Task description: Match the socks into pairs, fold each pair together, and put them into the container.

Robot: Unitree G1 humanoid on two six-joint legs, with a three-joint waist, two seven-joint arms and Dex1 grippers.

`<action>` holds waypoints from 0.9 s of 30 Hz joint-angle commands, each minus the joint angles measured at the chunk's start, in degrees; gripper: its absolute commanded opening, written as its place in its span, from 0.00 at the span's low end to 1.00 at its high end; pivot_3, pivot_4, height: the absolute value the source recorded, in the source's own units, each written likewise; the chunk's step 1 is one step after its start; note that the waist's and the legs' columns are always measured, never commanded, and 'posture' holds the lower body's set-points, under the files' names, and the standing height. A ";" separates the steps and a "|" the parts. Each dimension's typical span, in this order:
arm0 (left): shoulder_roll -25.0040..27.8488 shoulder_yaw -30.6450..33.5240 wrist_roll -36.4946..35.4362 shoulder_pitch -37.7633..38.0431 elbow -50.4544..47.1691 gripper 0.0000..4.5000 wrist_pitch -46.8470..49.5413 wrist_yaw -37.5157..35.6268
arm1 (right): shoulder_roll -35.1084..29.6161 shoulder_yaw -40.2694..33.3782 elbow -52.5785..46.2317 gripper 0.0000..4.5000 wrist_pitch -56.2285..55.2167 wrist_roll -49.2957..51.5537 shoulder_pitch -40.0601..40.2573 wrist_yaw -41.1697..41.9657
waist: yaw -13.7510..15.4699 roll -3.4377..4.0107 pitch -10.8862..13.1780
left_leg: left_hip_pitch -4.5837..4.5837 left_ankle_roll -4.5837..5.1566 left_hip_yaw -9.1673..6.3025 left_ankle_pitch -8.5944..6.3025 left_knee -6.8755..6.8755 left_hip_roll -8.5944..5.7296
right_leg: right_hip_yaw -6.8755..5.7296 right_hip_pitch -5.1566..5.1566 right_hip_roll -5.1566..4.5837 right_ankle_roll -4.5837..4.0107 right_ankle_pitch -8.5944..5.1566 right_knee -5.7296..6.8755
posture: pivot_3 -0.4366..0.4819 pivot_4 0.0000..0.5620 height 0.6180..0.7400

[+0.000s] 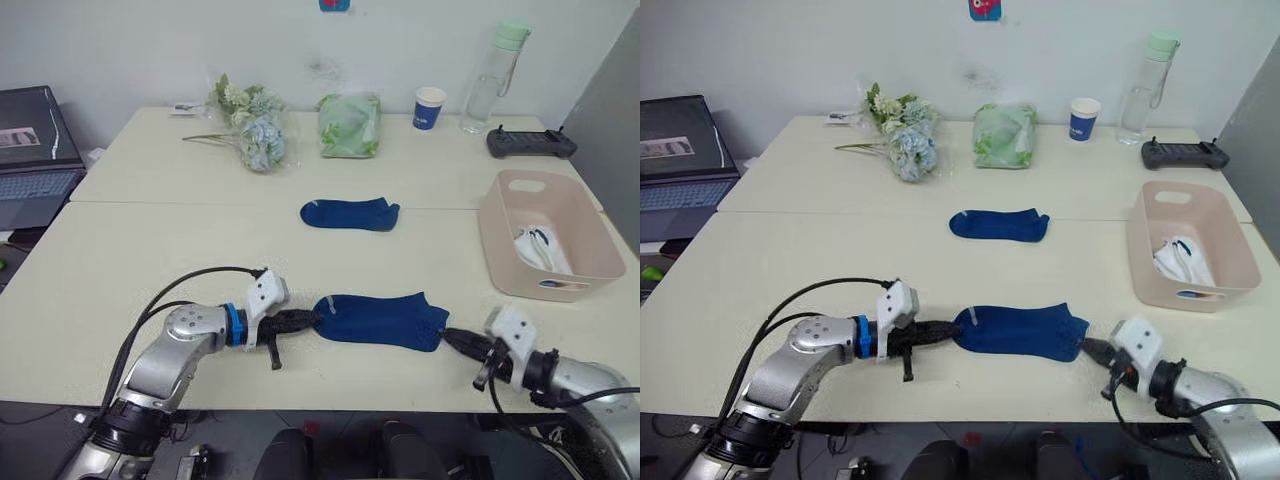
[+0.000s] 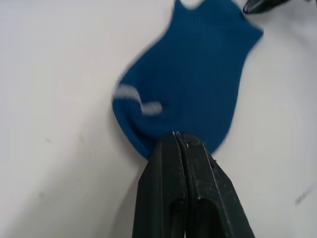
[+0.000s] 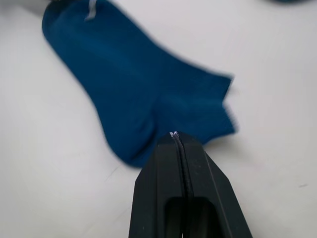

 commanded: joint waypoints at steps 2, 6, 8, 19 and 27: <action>-1.70 8.68 -1.56 -0.48 1.37 0.08 -0.88 7.75 | 1.43 -4.86 -3.35 0.08 0.57 0.36 -2.89 -5.14 | -0.01 0.00 0.00 | 0.01 0.00 -0.03 0.00 0.00 0.00 | -0.02 0.00 0.00 0.00 0.00 0.01 | 0.48 0.27 1.00; -3.88 14.10 0.00 0.54 6.98 0.32 -5.36 14.15 | 3.84 -4.30 -1.87 0.34 0.96 -1.32 -5.31 -9.37 | 0.04 0.01 -0.01 | 0.00 -0.01 -0.03 0.00 -0.01 -0.02 | -0.03 0.00 -0.01 0.00 0.00 0.00 | 0.48 0.27 1.00; -4.39 14.70 0.86 1.46 7.80 0.47 -7.15 15.30 | 4.60 -3.70 -1.25 0.51 1.02 -2.11 -5.91 -10.30 | 0.12 0.01 -0.01 | -0.01 -0.01 -0.01 0.00 -0.01 -0.04 | -0.01 -0.01 -0.03 0.00 0.00 -0.01 | 0.48 0.27 1.00; -5.49 13.11 2.70 2.18 7.47 0.99 -10.39 17.88 | 7.64 -2.12 1.01 1.00 1.05 -4.84 -8.88 -14.00 | 0.17 0.01 -0.01 | -0.01 -0.02 0.01 0.01 -0.01 -0.05 | 0.01 -0.02 -0.06 0.00 0.00 -0.01 | 0.48 0.27 1.00; -10.20 2.33 11.91 -15.41 23.34 0.99 -19.06 15.98 | 8.70 0.39 1.74 1.00 2.57 -5.42 -13.02 -15.42 | 0.41 -0.01 -0.01 | -0.02 -0.02 0.03 0.01 0.03 -0.15 | -0.18 0.00 0.02 0.00 0.00 0.01 | 0.48 0.27 1.00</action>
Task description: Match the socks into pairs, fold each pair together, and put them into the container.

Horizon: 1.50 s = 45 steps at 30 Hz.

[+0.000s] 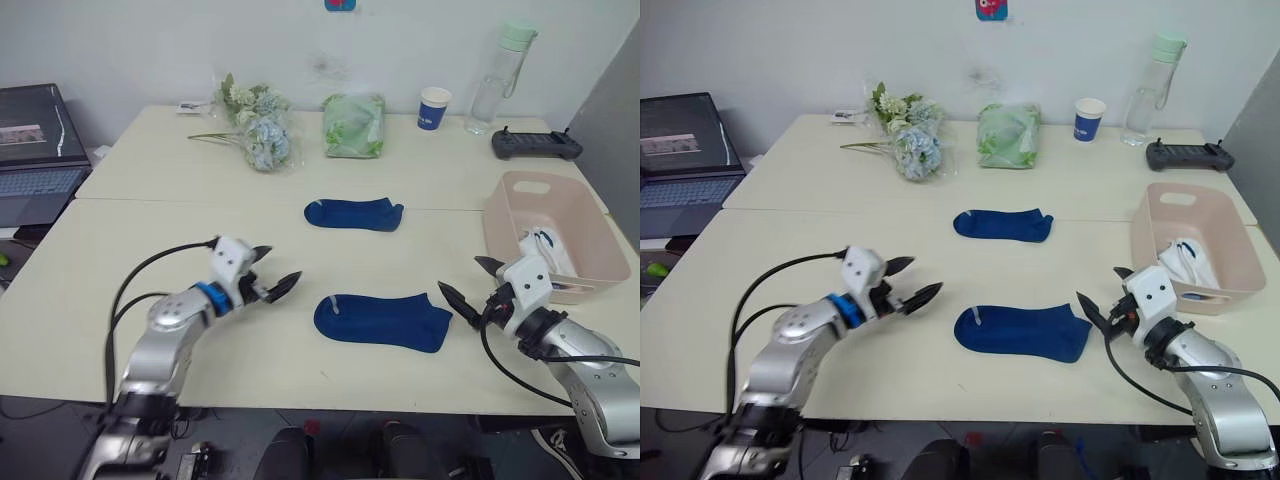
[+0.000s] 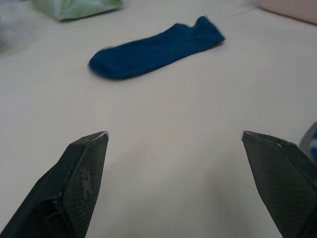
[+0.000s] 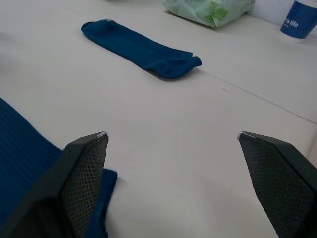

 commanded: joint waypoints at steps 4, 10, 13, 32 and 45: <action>-7.14 -5.87 8.67 -19.14 22.93 0.99 -9.12 2.84 | 1.47 2.03 -1.20 1.00 1.24 -1.58 -3.35 -2.49 | -0.12 -0.03 0.01 | -0.04 0.00 0.07 0.00 0.00 -0.03 | -0.01 -0.04 0.09 0.01 0.00 -0.02 | 0.48 0.27 1.00; -12.88 -4.53 11.78 -34.91 48.71 0.99 -13.09 9.16 | 2.01 2.70 -2.10 1.00 1.79 -2.58 -3.63 -3.45 | -0.54 -0.07 0.03 | -0.06 0.00 0.14 0.00 0.00 -0.04 | -0.01 -0.10 0.12 0.02 0.00 0.00 | 0.48 0.27 1.00; -14.04 -4.50 13.56 -39.05 56.88 0.99 -14.04 12.11 | 2.68 2.66 -3.74 1.00 3.30 -2.07 -4.16 -4.47 | -0.65 -0.07 0.03 | -0.06 0.01 0.13 0.00 0.00 -0.03 | -0.02 -0.12 0.13 0.02 0.00 0.03 | 0.48 0.27 1.00; -15.39 1.73 15.16 -44.61 67.56 0.07 -8.80 17.40 | 4.14 3.36 -7.21 1.00 5.64 -2.99 -3.24 -7.79 | -1.01 -0.08 0.03 | -0.03 -0.03 0.10 0.02 0.02 -0.03 | -0.03 -0.11 0.14 0.03 -0.01 0.10 | 0.48 0.27 1.00; -12.98 -1.26 17.40 -38.99 60.44 0.00 -11.41 5.61 | 3.08 3.00 -6.63 1.00 6.10 -2.62 -3.45 -5.30 | -1.19 -0.07 0.03 | -0.03 -0.22 0.13 0.13 0.01 -0.03 | -0.01 -0.11 0.14 0.03 -0.01 0.09 | 0.48 0.27 1.00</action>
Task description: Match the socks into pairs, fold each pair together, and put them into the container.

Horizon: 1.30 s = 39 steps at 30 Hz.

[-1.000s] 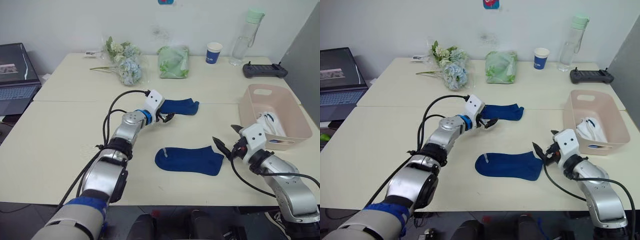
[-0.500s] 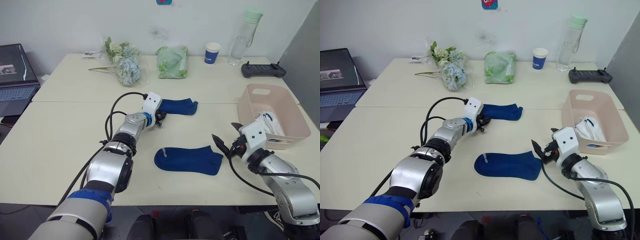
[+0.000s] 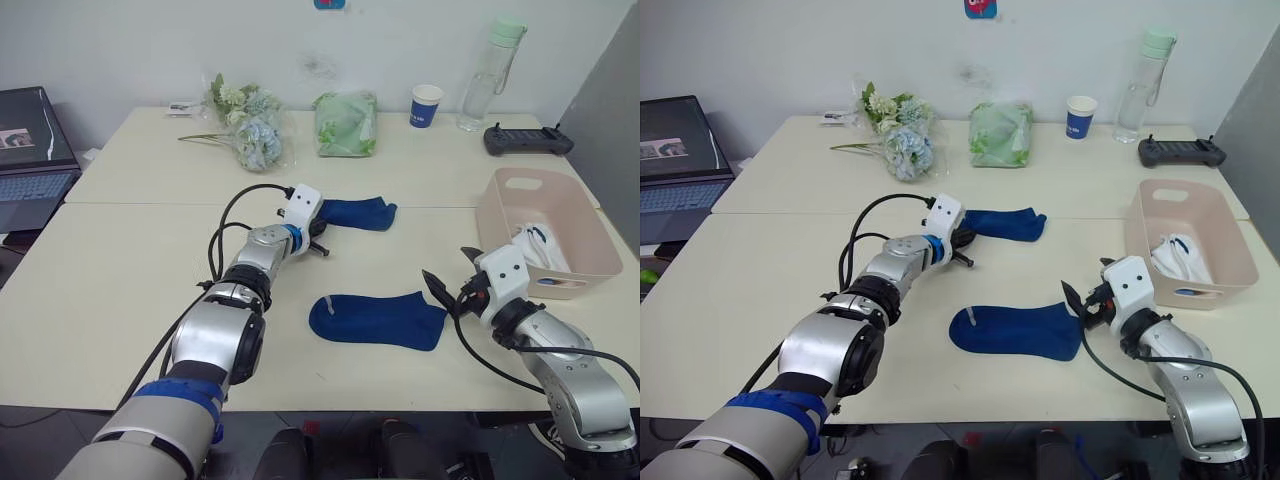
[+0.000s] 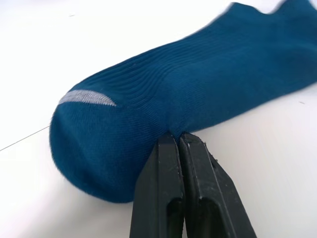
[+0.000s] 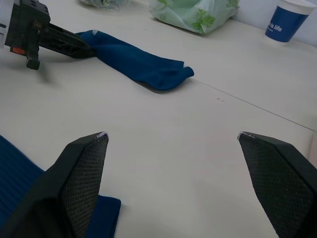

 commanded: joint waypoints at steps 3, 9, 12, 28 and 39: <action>3.59 -2.04 -0.78 9.44 -14.92 0.00 1.47 -9.35 | -1.18 -1.08 -2.10 1.00 0.05 1.34 -0.37 1.86 | -0.45 0.03 -0.02 | 0.01 -0.02 -0.02 0.01 -0.01 0.03 | 0.01 0.00 0.00 0.00 0.00 0.02 | 0.48 0.27 1.00; 9.84 -3.30 -3.76 31.70 -55.10 0.00 19.34 -12.67 | -1.06 -0.09 -1.28 1.00 0.38 2.00 -1.99 2.81 | -0.80 0.14 -0.08 | 0.06 -0.04 -0.05 0.01 -0.04 0.17 | 0.31 0.00 -0.16 -0.01 0.00 0.02 | 0.48 0.27 1.00; 12.13 -2.67 -5.14 38.34 -68.06 0.10 27.12 -11.62 | -0.91 0.66 -0.62 1.00 0.53 2.43 -2.91 3.47 | -0.65 0.15 -0.10 | 0.08 0.04 -0.06 -0.03 -0.03 0.16 | 0.37 0.02 -0.15 -0.01 0.01 0.04 | 0.48 0.27 1.00; 12.12 13.69 -21.45 42.13 -73.12 0.99 34.52 -5.30 | 3.67 5.76 28.41 1.00 2.44 2.77 -28.87 8.37 | -0.57 0.15 -0.09 | 0.05 0.19 -0.09 -0.11 -0.01 0.14 | 0.26 0.01 -0.18 -0.03 0.02 0.00 | 0.48 0.27 1.00; 8.55 11.22 -19.78 34.52 -56.51 0.99 32.62 0.31 | 13.77 5.92 74.29 1.00 -11.22 -3.72 -51.51 6.37 | -0.68 0.16 -0.09 | 0.02 -0.06 -0.02 0.03 0.00 0.10 | 0.08 -0.04 -0.25 -0.05 0.03 0.00 | 0.48 0.27 1.00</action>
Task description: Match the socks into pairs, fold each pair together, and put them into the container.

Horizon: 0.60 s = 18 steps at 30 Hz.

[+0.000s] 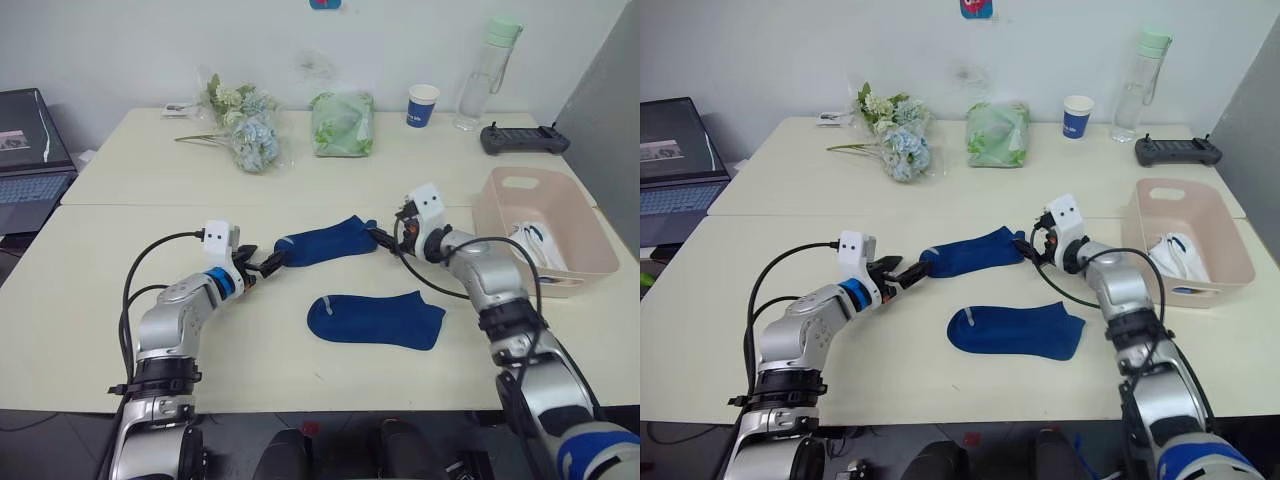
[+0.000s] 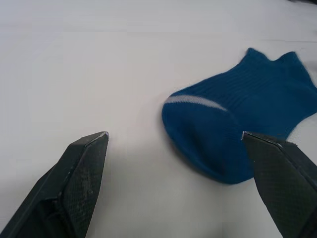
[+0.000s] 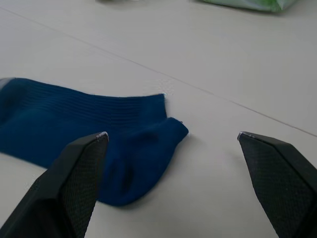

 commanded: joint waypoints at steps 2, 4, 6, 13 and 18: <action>-0.46 -1.58 1.12 -0.74 2.24 0.96 -0.76 1.96 | 1.98 -2.38 13.18 1.00 -5.42 -1.08 -6.28 -0.67 | -0.03 0.00 0.00 | 0.00 -0.02 -0.01 0.01 0.00 0.00 | 0.01 0.01 -0.01 0.00 0.00 0.01 | 0.48 0.27 1.00; -0.72 -2.02 1.11 -0.63 2.09 0.86 -0.89 2.39 | 2.66 -2.28 17.89 1.00 -7.45 -1.95 -7.83 -0.08 | -0.04 0.01 -0.01 | 0.00 -0.02 0.00 0.01 0.00 0.00 | 0.05 0.01 -0.04 0.00 0.00 0.01 | 0.48 0.27 1.00; -0.91 -2.15 0.66 -0.34 1.39 0.72 -0.76 2.52 | 3.30 -2.93 20.57 0.91 -8.98 -1.86 -8.92 0.80 | -0.10 0.01 -0.01 | 0.00 -0.02 -0.01 0.01 0.00 0.00 | 0.10 0.01 -0.05 0.00 0.00 0.00 | 0.48 0.27 1.00; -0.77 -2.12 -0.27 0.99 -1.17 0.23 0.16 2.38 | 4.54 -5.18 21.62 0.37 -10.26 -1.07 -9.77 3.58 | -0.12 0.02 -0.01 | 0.00 -0.03 0.00 0.01 -0.02 0.02 | 0.20 0.00 -0.05 0.00 0.00 0.01 | 0.48 0.27 1.00; -1.33 -2.13 -0.66 0.92 -1.79 0.00 0.23 2.41 | 3.91 -7.01 18.97 0.00 -9.67 -0.16 -7.96 3.30 | 0.00 0.02 -0.01 | -0.02 -0.03 -0.02 0.01 -0.01 0.01 | 0.19 0.00 -0.06 0.00 0.00 0.00 | 0.48 0.27 1.00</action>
